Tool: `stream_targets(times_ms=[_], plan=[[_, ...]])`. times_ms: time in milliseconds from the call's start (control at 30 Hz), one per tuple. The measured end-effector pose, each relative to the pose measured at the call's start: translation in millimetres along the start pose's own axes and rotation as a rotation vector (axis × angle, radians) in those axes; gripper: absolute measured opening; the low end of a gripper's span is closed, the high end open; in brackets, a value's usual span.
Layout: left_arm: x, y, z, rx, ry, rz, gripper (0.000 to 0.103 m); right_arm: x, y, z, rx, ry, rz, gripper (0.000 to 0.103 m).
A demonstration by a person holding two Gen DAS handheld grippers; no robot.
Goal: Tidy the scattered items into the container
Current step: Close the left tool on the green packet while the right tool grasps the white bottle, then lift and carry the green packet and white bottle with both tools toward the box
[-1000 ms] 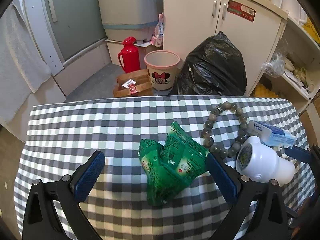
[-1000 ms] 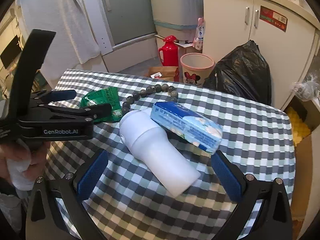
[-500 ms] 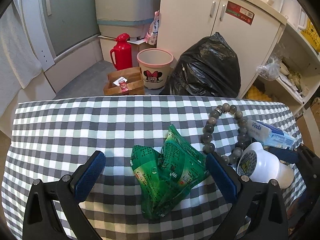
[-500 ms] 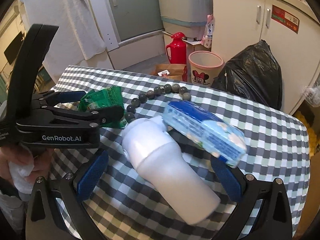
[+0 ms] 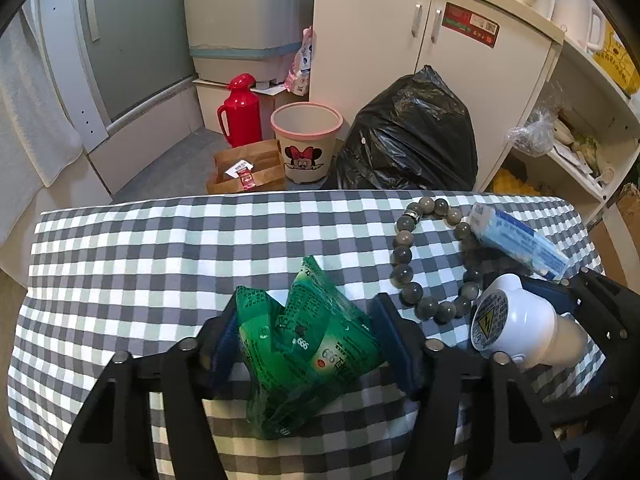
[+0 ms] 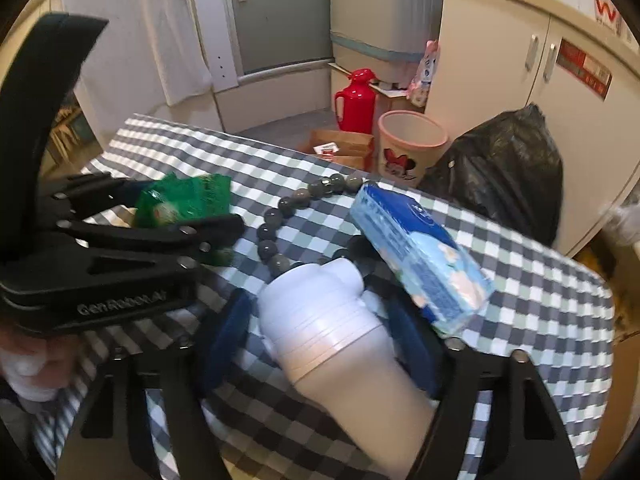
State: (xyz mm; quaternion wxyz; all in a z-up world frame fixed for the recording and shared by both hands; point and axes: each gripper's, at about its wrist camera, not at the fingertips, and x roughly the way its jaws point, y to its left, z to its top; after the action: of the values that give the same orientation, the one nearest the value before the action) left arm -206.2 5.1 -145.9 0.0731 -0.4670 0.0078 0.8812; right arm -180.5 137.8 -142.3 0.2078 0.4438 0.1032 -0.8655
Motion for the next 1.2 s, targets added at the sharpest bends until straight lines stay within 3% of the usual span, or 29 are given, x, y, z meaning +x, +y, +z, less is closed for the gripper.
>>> stream_targets(times_ms=[67, 300, 767, 1200], plan=[[-2.0, 3.8, -0.1, -0.008, -0.001, 0.001, 0.053, -2.0, -1.0, 0.6, 0.006, -0.003, 0.009, 0.053], [-8.1, 11.1, -2.8, -0.03, 0.003, -0.016, 0.047, -8.6, 2.1, -3.1, 0.022, -0.005, 0.043, 0.052], [-34.5, 14.4, -16.8, -0.044, -0.023, 0.026, 0.042, -37.8, 3.6, -15.2, 0.064, -0.049, 0.087, 0.052], [-78.0, 5.0, -31.8, -0.054, -0.082, 0.066, 0.04, -77.6, 5.7, -21.6, 0.081, -0.112, 0.07, 0.052]])
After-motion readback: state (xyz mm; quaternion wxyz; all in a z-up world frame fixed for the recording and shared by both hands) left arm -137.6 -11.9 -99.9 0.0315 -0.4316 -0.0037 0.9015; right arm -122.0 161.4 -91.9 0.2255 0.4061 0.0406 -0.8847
